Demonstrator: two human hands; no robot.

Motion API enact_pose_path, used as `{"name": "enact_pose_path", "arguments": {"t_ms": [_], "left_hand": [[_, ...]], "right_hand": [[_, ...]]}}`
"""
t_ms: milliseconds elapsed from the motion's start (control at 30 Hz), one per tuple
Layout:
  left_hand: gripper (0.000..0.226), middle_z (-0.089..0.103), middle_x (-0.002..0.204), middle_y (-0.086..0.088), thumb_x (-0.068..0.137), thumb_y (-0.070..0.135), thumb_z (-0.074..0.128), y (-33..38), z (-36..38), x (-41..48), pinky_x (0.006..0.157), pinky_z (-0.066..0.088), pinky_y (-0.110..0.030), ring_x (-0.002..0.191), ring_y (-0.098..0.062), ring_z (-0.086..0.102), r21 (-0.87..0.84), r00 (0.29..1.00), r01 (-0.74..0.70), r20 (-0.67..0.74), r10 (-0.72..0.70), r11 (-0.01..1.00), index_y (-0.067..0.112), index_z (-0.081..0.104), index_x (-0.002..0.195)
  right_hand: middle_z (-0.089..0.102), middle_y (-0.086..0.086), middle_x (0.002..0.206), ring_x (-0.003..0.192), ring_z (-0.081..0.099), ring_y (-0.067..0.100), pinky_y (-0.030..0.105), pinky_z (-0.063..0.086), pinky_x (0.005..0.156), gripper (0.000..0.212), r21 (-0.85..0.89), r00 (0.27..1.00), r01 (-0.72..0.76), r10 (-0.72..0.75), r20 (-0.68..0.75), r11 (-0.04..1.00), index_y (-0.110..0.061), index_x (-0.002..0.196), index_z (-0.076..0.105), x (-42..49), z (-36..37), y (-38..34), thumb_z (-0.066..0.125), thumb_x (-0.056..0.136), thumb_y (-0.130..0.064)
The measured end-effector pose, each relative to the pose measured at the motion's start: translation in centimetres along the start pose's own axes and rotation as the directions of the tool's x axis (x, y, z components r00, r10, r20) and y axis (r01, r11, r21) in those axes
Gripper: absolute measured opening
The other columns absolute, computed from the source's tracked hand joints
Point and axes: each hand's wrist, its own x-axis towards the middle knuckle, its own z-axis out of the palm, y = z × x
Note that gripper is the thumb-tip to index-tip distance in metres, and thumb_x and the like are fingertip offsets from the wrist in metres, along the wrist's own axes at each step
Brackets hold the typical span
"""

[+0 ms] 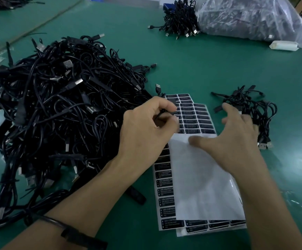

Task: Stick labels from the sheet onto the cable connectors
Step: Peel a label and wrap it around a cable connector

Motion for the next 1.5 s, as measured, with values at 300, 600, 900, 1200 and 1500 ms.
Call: {"name": "enact_pose_path", "arguments": {"t_ms": [300,600,900,1200,1500], "left_hand": [[0.021,0.075,0.081,0.013,0.085,0.004,0.075,0.1,0.1,0.2,0.066,0.052,-0.012,0.076,-0.004,0.072,-0.141,0.998,-0.054,-0.047,0.048,0.989,0.023,0.071,0.093],[0.025,0.073,0.080,0.016,0.082,0.009,0.074,0.2,0.2,0.1,0.065,0.054,-0.014,0.074,-0.004,0.071,-0.102,0.997,-0.039,-0.073,0.032,0.994,0.032,0.068,0.090],[0.022,0.072,0.076,0.015,0.084,0.012,0.074,0.3,0.2,0.1,0.063,0.050,-0.012,0.069,-0.005,0.069,-0.075,0.998,-0.035,-0.060,0.030,0.997,0.032,0.068,0.087],[0.016,0.073,0.080,0.008,0.084,0.013,0.070,0.5,0.2,0.1,0.067,0.055,-0.022,0.077,-0.010,0.071,-0.218,1.000,0.001,0.018,0.003,0.976,0.021,0.070,0.097],[0.026,0.074,0.078,0.004,0.083,0.000,0.072,0.7,0.0,0.1,0.065,0.055,-0.023,0.071,-0.012,0.070,-0.297,0.999,-0.017,0.025,0.026,0.955,0.023,0.068,0.095]], "right_hand": [[0.072,-0.006,0.073,0.065,0.063,0.008,0.030,0.053,0.064,0.017,0.618,0.978,0.120,-0.199,0.060,0.777,-0.025,0.080,0.074,-0.9,1.2,-1.9,0.083,0.073,-0.038],[0.058,-0.012,0.064,0.058,0.049,0.004,0.014,0.041,0.054,0.025,0.437,0.907,0.421,-0.353,-0.231,0.795,-0.024,0.071,0.061,-1.9,2.2,-2.7,0.085,0.074,-0.018],[0.059,-0.017,0.067,0.064,0.056,0.005,0.023,0.047,0.062,0.008,0.265,0.869,0.474,-0.398,-0.292,0.840,-0.018,0.078,0.073,-2.1,2.7,-3.0,0.080,0.082,-0.018],[0.055,-0.012,0.053,0.047,0.042,0.001,0.013,0.035,0.047,0.021,0.850,0.993,0.049,-0.114,0.013,0.525,-0.019,0.068,0.074,-1.3,1.6,-2.9,0.072,0.086,-0.008],[0.051,-0.006,0.056,0.051,0.036,0.007,0.016,0.028,0.043,0.023,0.879,0.985,-0.041,-0.128,0.115,0.476,-0.021,0.069,0.076,-1.4,1.4,-3.0,0.070,0.087,-0.009]]}}
